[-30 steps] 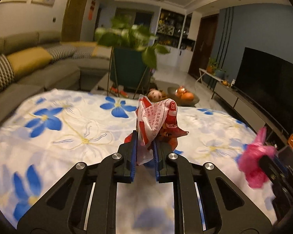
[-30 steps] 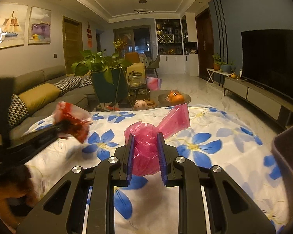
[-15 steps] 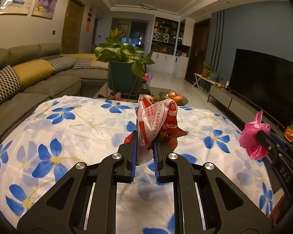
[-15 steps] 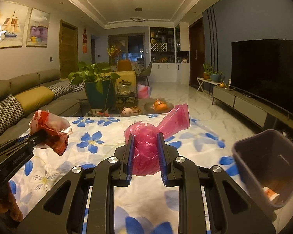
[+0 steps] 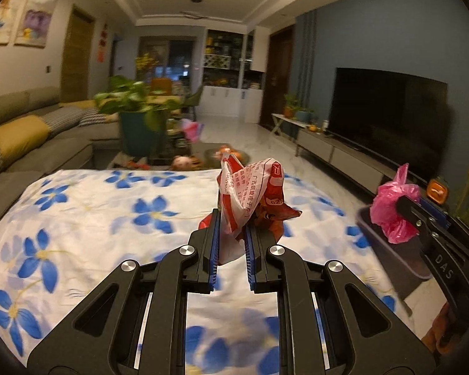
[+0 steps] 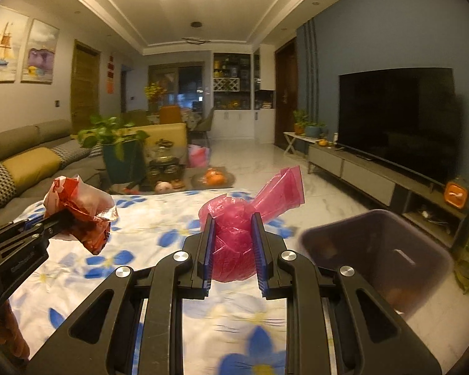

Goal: Collect trash
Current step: 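Carry the snack wrapper and pink bag over the grey bin, then open both tools to drop the wrapper and pink bag into the bin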

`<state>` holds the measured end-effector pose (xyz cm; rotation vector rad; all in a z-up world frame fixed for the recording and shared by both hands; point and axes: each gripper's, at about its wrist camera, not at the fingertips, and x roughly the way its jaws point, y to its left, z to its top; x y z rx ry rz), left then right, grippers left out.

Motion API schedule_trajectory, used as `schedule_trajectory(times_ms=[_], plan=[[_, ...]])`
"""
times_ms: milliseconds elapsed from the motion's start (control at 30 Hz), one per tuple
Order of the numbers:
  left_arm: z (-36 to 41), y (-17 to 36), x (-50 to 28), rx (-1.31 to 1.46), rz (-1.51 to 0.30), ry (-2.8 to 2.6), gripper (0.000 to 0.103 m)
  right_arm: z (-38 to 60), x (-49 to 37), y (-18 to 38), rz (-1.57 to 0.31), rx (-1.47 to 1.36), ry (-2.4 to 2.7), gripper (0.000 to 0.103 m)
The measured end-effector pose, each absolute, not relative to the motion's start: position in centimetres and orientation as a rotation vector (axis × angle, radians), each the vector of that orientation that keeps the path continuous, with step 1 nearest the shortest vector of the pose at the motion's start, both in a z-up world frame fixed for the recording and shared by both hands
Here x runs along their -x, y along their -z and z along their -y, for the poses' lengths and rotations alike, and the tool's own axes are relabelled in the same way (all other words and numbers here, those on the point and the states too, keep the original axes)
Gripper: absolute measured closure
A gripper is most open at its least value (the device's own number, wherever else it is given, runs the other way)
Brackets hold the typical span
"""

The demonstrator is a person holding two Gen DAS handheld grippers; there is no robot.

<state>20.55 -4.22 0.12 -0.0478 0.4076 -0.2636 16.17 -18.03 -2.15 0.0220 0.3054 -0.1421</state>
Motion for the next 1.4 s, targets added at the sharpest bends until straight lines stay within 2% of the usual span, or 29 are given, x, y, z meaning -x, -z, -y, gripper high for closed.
schedule_trajectory(times_ms=[400,633,1100,1233,1300,1333,1400], plan=[[17.4,-0.8,-21.0,0.024,-0.385,0.553,0.089,29.9,-13.1,2.4,-0.27,-0.07,0.405,0.08],[24.5,0.6,-22.0,0.005,-0.398,0.694,0.089,33.5,-12.6,3.2,-0.243,-0.089,0.468,0.08],[28.5,4.0,-24.7,0.034,-0.463,0.776,0.083,35.3,-13.7,4.7,-0.249,-0.104,0.466,0.076],[28.2,4.8,-25.2,0.041,-0.485,0.802,0.067,35.9,-14.0,4.8,-0.251,-0.12,0.464,0.063],[28.0,5.1,-25.2,0.035,-0.484,0.793,0.055,35.8,-13.9,4.8,-0.251,-0.125,0.466,0.06],[27.9,5.2,-25.2,0.036,-0.488,0.797,0.054,35.9,-13.9,4.8,-0.253,-0.129,0.465,0.059],[27.7,5.3,-25.2,0.033,-0.496,0.792,0.042,35.7,-13.8,4.8,-0.254,-0.133,0.464,0.053]])
